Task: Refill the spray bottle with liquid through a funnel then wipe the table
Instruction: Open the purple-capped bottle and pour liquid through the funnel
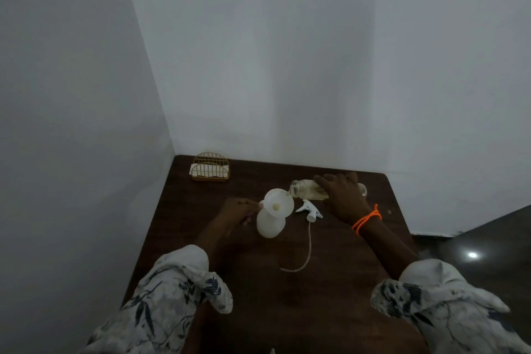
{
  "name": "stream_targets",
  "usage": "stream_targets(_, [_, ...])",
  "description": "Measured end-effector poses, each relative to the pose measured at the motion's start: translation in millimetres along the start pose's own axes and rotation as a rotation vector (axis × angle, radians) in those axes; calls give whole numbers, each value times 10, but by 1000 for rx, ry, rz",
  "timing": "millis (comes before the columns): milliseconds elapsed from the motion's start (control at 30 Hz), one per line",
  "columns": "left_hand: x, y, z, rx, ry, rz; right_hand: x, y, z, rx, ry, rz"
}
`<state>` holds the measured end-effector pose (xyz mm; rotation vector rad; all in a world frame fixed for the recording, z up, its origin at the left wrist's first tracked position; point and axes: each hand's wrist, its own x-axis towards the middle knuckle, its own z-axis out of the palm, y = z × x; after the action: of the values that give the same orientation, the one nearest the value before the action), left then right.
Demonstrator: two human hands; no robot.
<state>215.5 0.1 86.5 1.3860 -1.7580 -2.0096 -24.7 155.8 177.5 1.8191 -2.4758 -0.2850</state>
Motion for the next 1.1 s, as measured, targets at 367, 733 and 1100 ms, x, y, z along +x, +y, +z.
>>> stream_targets(367, [-30, 9, 15, 4, 0, 0, -8, 19, 8, 7, 18, -2])
stream_targets(733, [-57, -8, 1, 13, -2, 1, -10, 20, 8, -11, 8, -14])
stream_targets(1100, [-75, -10, -16, 9, 14, 16, -8, 3, -29, -26, 21, -23])
